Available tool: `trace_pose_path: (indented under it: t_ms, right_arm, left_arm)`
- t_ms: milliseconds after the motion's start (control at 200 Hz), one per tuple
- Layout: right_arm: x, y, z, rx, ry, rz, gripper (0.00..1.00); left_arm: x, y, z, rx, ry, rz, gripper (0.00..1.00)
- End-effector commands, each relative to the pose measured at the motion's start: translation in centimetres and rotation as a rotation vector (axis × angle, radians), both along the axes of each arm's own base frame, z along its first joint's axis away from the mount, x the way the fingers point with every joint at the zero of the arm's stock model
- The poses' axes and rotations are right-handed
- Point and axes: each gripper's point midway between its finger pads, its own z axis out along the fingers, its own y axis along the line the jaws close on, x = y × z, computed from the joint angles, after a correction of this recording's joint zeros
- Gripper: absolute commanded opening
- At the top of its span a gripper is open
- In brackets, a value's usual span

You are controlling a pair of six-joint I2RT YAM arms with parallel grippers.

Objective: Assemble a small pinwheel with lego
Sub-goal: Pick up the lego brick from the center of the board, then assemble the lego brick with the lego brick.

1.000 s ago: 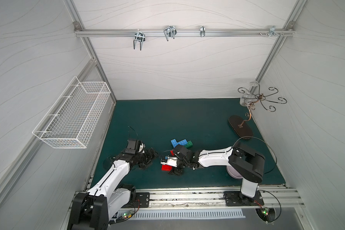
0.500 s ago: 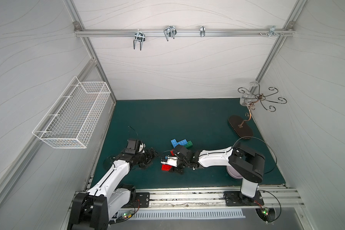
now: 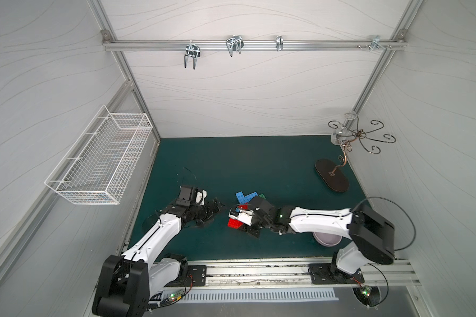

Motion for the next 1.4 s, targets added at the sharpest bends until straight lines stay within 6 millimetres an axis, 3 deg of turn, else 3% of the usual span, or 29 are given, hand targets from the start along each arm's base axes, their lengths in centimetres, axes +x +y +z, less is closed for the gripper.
trace_pose_path:
  t_ms: [0,100,265,390,535,945,1140,1390]
  right_arm:
    - [2.3,-4.5,0.1,-0.076,-0.012,-0.256,0.2]
    - [3.9,-7.0,-0.5,-0.154,-0.02,-0.377,0.18]
    - [6.6,-8.6,-2.2,-0.16,0.033,-0.539,0.18]
    - [8.1,-8.9,-2.9,-0.151,0.045,-0.598,0.17]
    - [9.0,-8.3,-3.6,-0.169,0.041,-0.618,0.17]
    - [8.7,-6.8,-4.1,-0.115,0.046,-0.624,0.16]
    - [8.5,-6.4,-5.1,-0.139,0.061,-0.62,0.16]
    - [8.5,-6.0,-5.0,-0.126,0.067,-0.618,0.16]
  left_arm:
    - [2.0,-1.5,2.8,0.093,-0.158,-0.1,1.0]
    - [3.4,-2.4,2.2,0.097,-0.133,-0.096,1.0]
    - [5.9,-4.5,0.6,0.006,-0.091,-0.057,1.0]
    - [6.7,-6.6,0.3,-0.024,-0.087,-0.106,1.0]
    - [7.4,-6.8,-0.9,0.041,-0.103,-0.168,1.0]
    - [7.7,-7.5,-2.5,0.041,-0.102,-0.203,1.0]
    - [7.2,-8.3,-2.5,0.042,-0.125,-0.232,1.0]
    - [6.4,-8.8,-3.9,0.031,-0.093,-0.239,1.0]
